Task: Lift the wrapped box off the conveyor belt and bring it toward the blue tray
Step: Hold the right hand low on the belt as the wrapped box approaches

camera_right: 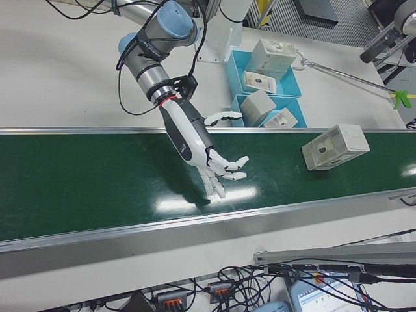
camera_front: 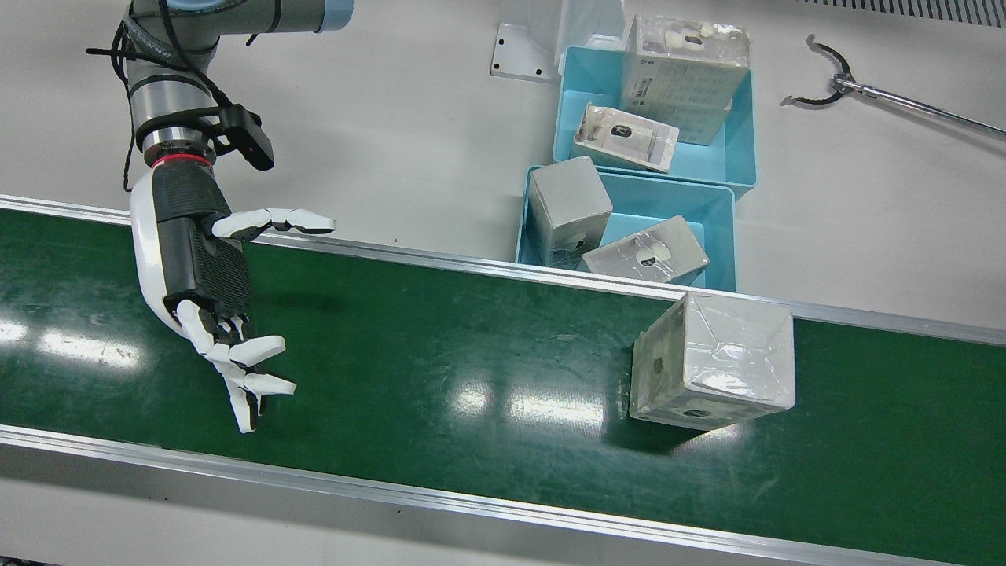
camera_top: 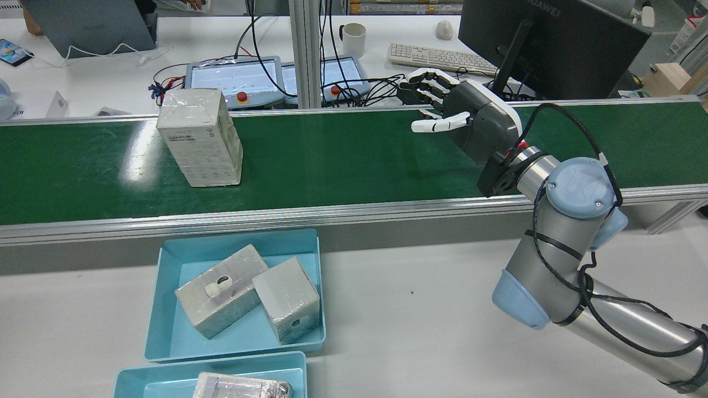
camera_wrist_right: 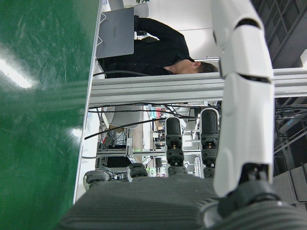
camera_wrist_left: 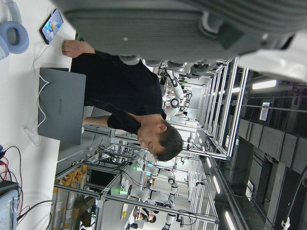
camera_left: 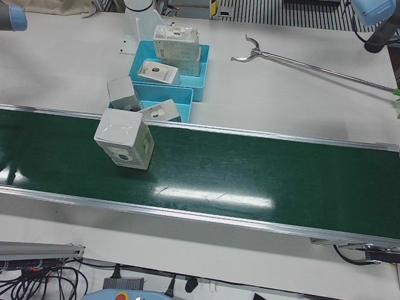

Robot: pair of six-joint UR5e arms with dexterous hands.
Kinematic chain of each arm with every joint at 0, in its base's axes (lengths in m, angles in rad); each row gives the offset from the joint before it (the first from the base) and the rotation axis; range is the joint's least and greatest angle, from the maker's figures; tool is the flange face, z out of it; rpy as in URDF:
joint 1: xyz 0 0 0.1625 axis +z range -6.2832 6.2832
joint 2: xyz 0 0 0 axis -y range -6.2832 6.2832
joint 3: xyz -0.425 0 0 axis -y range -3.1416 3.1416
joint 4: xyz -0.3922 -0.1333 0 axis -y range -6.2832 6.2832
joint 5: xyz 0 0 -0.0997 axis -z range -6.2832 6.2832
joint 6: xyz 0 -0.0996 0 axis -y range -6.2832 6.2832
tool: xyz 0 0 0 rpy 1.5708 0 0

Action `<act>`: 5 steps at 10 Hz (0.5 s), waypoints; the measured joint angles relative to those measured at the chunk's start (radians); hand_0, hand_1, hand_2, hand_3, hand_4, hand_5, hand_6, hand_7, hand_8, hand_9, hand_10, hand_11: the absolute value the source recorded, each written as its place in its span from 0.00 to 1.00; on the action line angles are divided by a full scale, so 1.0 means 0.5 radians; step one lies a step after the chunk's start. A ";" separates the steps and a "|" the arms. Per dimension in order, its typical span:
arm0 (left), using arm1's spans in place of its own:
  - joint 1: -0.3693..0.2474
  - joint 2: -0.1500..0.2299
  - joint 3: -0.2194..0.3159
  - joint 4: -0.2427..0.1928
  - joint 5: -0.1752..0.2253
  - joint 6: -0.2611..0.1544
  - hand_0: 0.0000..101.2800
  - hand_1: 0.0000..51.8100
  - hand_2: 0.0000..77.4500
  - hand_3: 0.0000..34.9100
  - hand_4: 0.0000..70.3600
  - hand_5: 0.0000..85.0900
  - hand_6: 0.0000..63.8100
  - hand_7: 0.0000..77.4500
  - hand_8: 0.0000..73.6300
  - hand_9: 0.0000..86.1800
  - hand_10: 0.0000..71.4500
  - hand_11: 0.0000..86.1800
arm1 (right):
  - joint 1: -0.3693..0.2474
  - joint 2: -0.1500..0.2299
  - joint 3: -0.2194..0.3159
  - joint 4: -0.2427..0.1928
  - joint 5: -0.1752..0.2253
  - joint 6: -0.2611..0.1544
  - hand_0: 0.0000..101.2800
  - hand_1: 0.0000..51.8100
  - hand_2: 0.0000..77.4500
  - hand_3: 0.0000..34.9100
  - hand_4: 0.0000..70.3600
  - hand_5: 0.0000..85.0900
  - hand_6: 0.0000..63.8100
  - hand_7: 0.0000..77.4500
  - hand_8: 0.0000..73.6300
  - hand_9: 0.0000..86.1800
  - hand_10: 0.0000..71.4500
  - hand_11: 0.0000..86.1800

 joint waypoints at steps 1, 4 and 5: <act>0.000 0.000 0.000 0.000 0.000 0.000 0.00 0.00 0.01 0.00 0.00 0.01 0.01 0.00 0.00 0.00 0.01 0.00 | -0.001 0.000 -0.002 0.000 0.001 0.000 0.48 0.32 0.23 0.67 0.19 0.46 0.04 0.33 0.00 0.06 0.00 0.02; 0.000 0.000 0.000 0.000 0.000 0.000 0.00 0.00 0.01 0.00 0.00 0.01 0.00 0.00 0.00 0.00 0.01 0.00 | 0.000 -0.001 0.000 0.000 0.001 0.000 0.48 0.27 0.25 0.67 0.19 0.46 0.05 0.33 0.00 0.06 0.00 0.02; 0.000 0.000 0.000 0.000 0.000 0.000 0.00 0.00 0.01 0.00 0.00 0.01 0.00 0.00 0.00 0.00 0.01 0.00 | 0.000 -0.001 0.002 -0.001 0.000 0.000 0.48 0.27 0.25 0.68 0.19 0.46 0.05 0.33 0.00 0.07 0.00 0.02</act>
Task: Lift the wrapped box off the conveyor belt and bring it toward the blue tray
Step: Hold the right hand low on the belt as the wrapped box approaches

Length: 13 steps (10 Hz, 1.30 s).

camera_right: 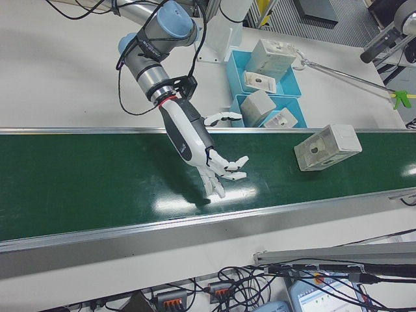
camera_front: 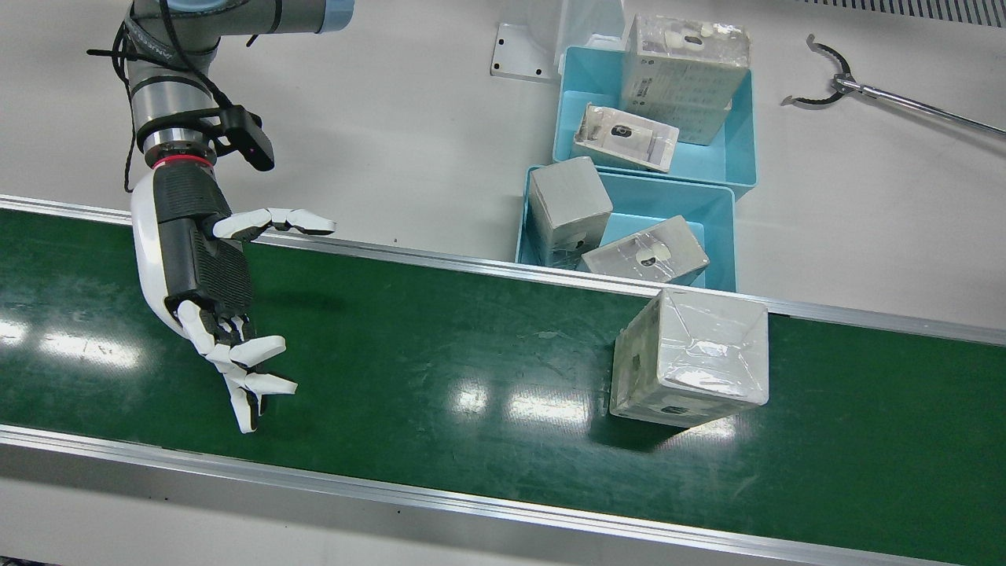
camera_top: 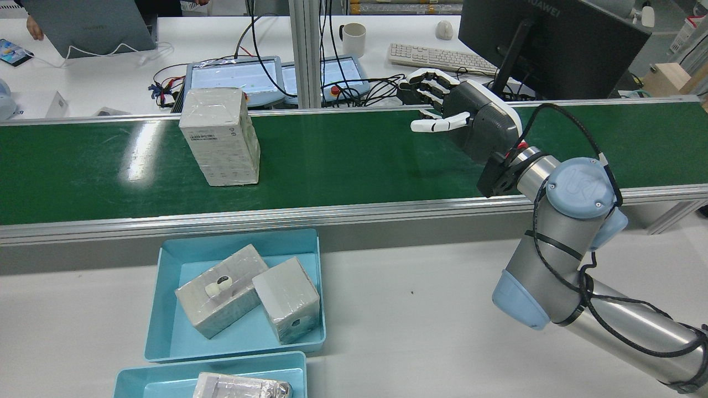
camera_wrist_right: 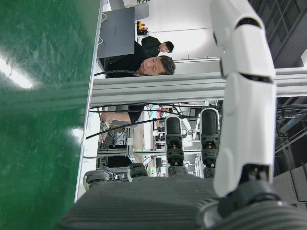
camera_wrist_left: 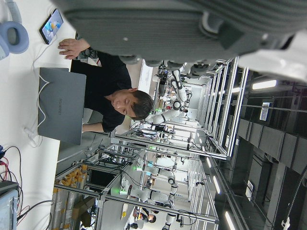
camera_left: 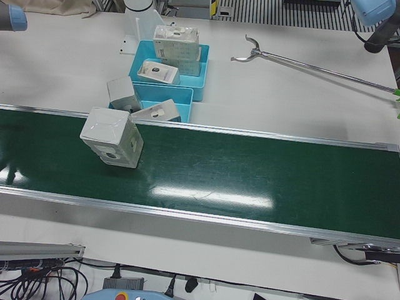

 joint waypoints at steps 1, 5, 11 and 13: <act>0.000 0.000 0.000 0.000 0.000 0.000 0.00 0.00 0.01 0.00 0.00 0.01 0.01 0.00 0.00 0.00 0.00 0.00 | -0.001 0.001 0.003 -0.001 -0.001 0.000 0.48 0.27 0.25 0.67 0.19 0.46 0.05 0.33 0.00 0.06 0.00 0.02; 0.000 0.000 0.000 0.000 0.000 0.000 0.00 0.00 0.01 0.00 0.00 0.01 0.01 0.01 0.00 0.00 0.01 0.00 | 0.003 0.000 0.010 -0.001 -0.001 0.000 0.48 0.29 0.25 0.66 0.19 0.46 0.05 0.33 0.00 0.06 0.00 0.02; 0.000 0.000 0.000 0.000 0.000 0.000 0.00 0.00 0.01 0.00 0.00 0.01 0.00 0.01 0.00 0.00 0.01 0.00 | -0.005 0.004 0.017 -0.006 -0.004 -0.003 0.48 0.32 0.27 0.69 0.19 0.46 0.05 0.33 0.00 0.06 0.00 0.02; 0.000 0.000 0.000 0.000 0.000 0.000 0.00 0.00 0.01 0.00 0.00 0.01 0.01 0.01 0.00 0.00 0.00 0.00 | -0.030 0.011 0.005 -0.007 -0.003 -0.015 0.48 0.32 0.27 0.65 0.20 0.46 0.05 0.33 0.00 0.08 0.00 0.02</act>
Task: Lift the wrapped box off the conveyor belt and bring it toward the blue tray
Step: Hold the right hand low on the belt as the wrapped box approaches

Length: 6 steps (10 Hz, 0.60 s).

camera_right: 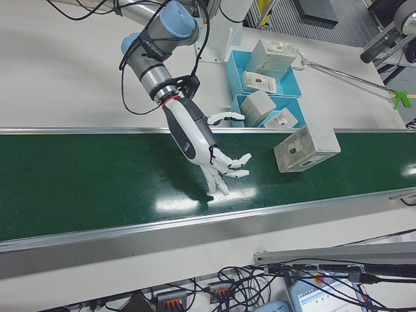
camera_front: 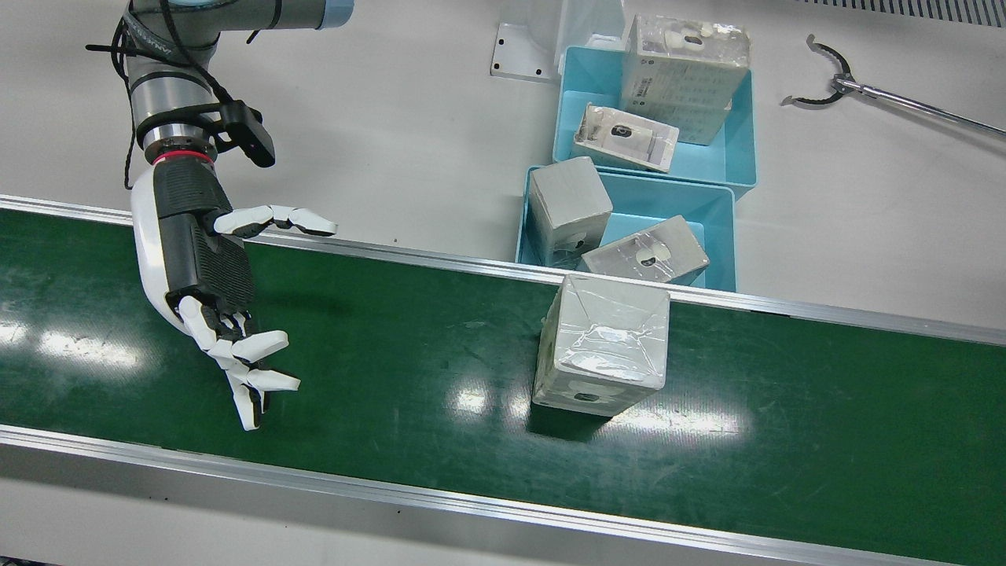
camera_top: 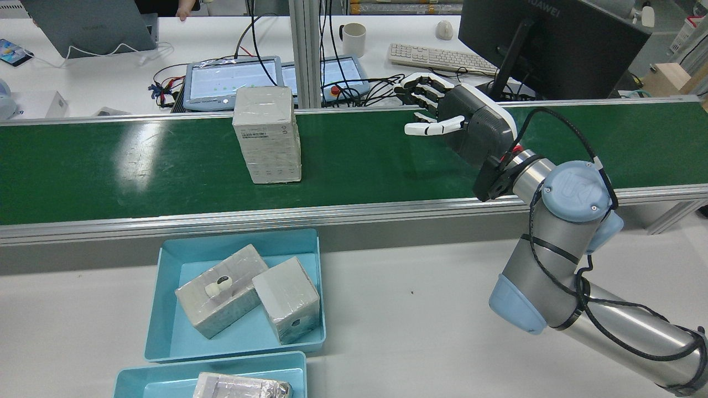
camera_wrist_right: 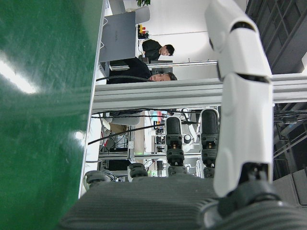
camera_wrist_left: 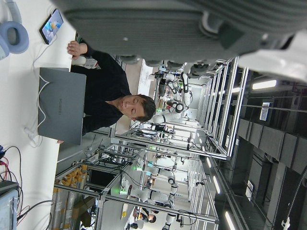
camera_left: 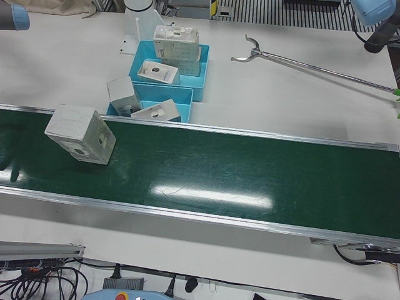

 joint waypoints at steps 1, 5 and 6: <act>0.000 0.000 0.000 0.000 0.000 0.000 0.00 0.00 0.01 0.00 0.00 0.01 0.00 0.01 0.00 0.00 0.00 0.00 | -0.012 0.008 -0.006 0.000 0.000 -0.010 0.48 0.32 0.27 0.65 0.20 0.46 0.05 0.33 0.00 0.08 0.00 0.02; 0.000 0.000 0.000 0.000 0.000 0.000 0.00 0.00 0.01 0.00 0.00 0.01 0.00 0.01 0.00 0.00 0.01 0.00 | -0.034 0.026 -0.018 -0.007 -0.002 -0.026 0.48 0.27 0.20 0.67 0.20 0.46 0.05 0.34 0.00 0.06 0.00 0.02; 0.000 0.000 0.000 0.000 0.000 0.000 0.00 0.00 0.01 0.00 0.00 0.01 0.01 0.00 0.00 0.00 0.01 0.00 | -0.035 0.027 -0.019 -0.008 -0.003 -0.029 0.48 0.28 0.15 0.70 0.18 0.46 0.05 0.32 0.00 0.05 0.00 0.02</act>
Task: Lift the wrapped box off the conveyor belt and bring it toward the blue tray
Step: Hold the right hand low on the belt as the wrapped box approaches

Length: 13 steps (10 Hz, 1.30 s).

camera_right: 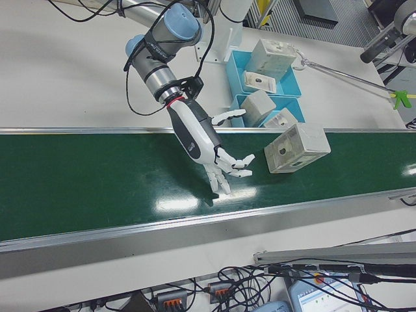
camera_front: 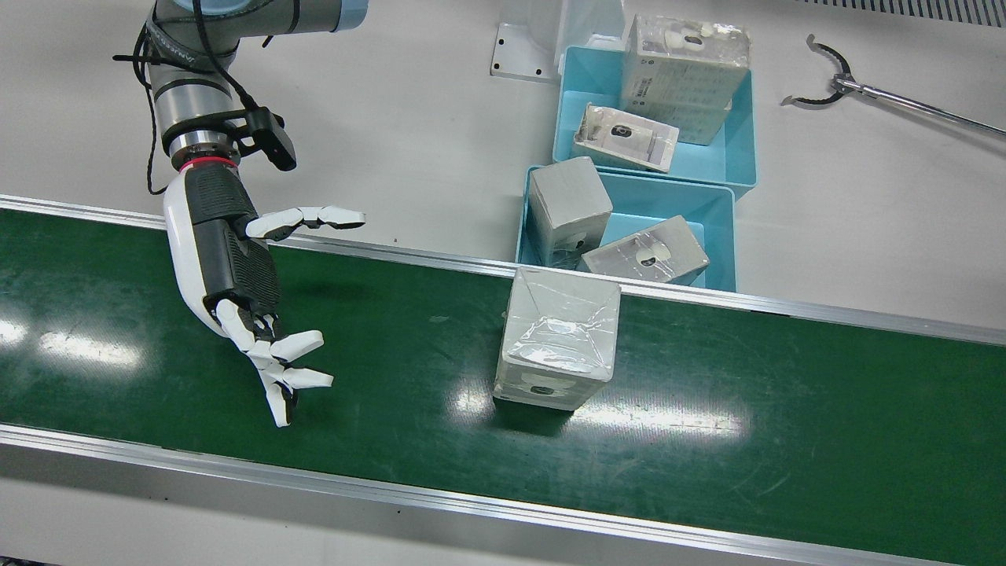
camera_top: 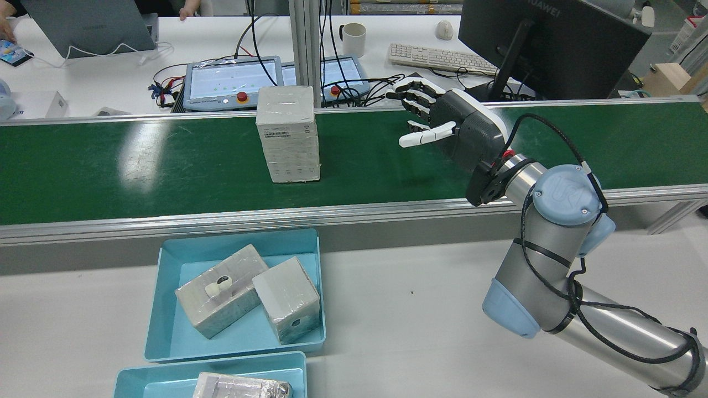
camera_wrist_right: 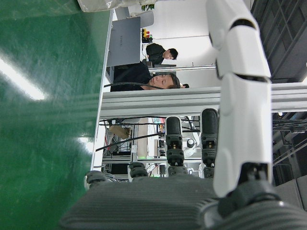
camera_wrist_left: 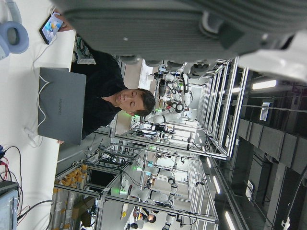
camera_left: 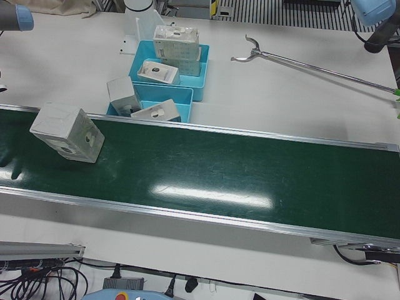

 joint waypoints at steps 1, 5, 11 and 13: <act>0.000 0.000 0.000 0.000 0.000 0.000 0.00 0.00 0.01 0.00 0.00 0.01 0.01 0.00 0.00 0.00 0.01 0.00 | -0.001 0.001 -0.001 -0.001 -0.001 -0.003 0.48 0.29 0.15 0.78 0.15 0.46 0.05 0.31 0.00 0.05 0.00 0.02; 0.000 0.000 0.000 0.000 0.000 0.000 0.00 0.00 0.01 0.00 0.00 0.01 0.01 0.00 0.00 0.00 0.01 0.00 | 0.000 0.006 -0.001 -0.004 -0.001 -0.012 0.49 0.32 0.22 0.86 0.15 0.46 0.03 0.32 0.00 0.05 0.00 0.02; 0.000 0.000 0.000 0.000 0.000 0.000 0.00 0.00 0.01 0.00 0.00 0.01 0.01 0.00 0.00 0.00 0.01 0.00 | 0.006 0.067 -0.062 -0.008 0.002 -0.041 0.49 0.35 0.25 0.84 0.16 0.48 0.03 0.34 0.00 0.08 0.00 0.02; 0.000 0.000 0.000 0.000 0.000 0.000 0.00 0.00 0.01 0.00 0.00 0.01 0.01 0.00 0.00 0.00 0.01 0.00 | 0.005 0.081 -0.073 -0.008 0.001 -0.042 0.49 0.35 0.25 0.80 0.16 0.48 0.04 0.34 0.00 0.07 0.00 0.02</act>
